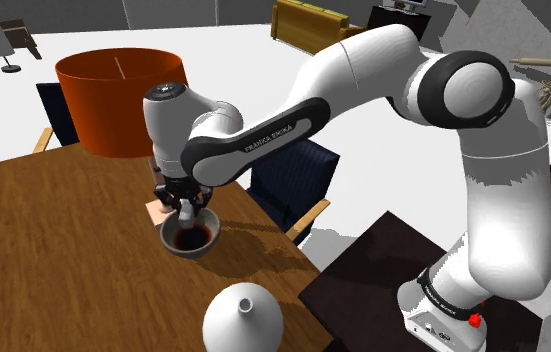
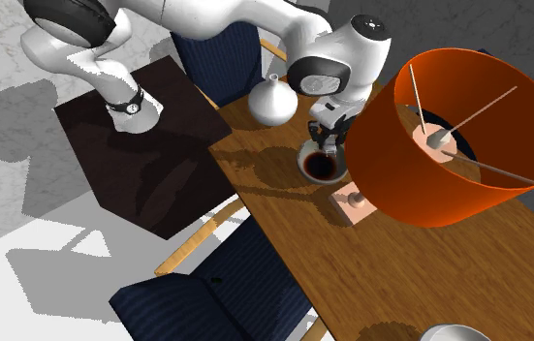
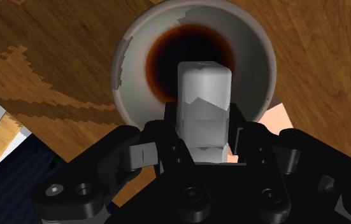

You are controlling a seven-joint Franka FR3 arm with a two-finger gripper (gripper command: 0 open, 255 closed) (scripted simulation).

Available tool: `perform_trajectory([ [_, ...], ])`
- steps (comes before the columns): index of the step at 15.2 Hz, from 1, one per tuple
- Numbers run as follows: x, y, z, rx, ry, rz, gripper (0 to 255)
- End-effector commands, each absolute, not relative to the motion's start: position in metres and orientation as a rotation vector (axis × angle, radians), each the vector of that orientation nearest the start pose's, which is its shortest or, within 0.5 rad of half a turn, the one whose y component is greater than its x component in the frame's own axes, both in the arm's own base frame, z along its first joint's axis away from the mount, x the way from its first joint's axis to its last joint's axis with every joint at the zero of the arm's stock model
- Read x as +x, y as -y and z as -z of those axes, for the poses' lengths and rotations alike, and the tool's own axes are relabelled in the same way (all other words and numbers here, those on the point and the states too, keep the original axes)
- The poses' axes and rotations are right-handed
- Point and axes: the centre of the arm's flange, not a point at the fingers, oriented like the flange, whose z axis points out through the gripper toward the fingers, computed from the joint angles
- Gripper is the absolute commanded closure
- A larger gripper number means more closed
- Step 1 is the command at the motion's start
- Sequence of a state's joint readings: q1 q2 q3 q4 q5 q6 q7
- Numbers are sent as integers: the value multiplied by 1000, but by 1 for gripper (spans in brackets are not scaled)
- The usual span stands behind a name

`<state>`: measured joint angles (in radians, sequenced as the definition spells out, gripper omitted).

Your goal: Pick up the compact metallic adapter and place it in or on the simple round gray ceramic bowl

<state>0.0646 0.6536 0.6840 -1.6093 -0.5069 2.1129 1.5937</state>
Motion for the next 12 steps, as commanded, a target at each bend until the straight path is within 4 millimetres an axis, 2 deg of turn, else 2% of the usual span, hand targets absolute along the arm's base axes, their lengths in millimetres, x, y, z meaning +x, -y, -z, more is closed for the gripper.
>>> perform_trajectory([
  [1, 562, -398, -300, -2955, -1057, 69, 255],
  [8, 562, -398, -259, -2955, -1057, 69, 255],
  [12, 562, -398, -259, -2955, -1057, 69, 255],
])
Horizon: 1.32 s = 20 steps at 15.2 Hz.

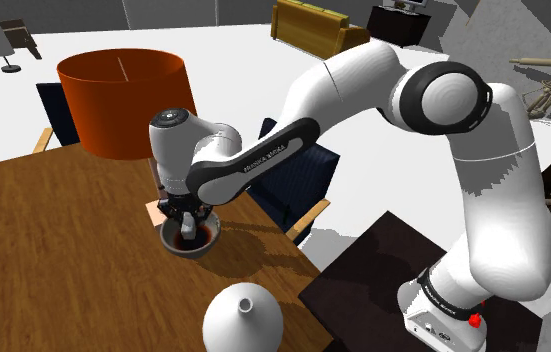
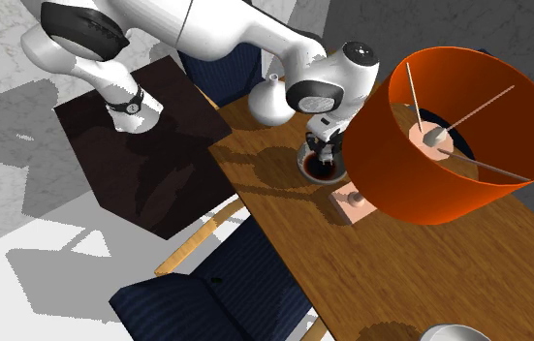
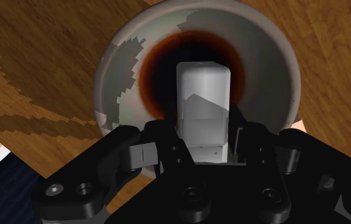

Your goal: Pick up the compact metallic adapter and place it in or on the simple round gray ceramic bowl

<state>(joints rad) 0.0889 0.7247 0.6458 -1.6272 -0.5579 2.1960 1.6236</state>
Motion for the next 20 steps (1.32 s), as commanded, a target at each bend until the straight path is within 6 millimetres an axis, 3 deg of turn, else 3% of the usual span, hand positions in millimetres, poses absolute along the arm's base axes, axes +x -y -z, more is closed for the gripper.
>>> perform_trajectory([
  [1, 562, -398, -259, -2955, -1057, 69, 255],
  [4, 562, -398, -259, -2955, -1057, 69, 255],
  [5, 562, -398, -259, -2955, -1057, 69, 0],
  [10, 562, -398, -259, -2955, -1057, 69, 0],
  [14, 560, -398, -309, -2955, -1057, 69, 0],
  [20, 560, -398, -309, -2955, -1057, 69, 0],
])
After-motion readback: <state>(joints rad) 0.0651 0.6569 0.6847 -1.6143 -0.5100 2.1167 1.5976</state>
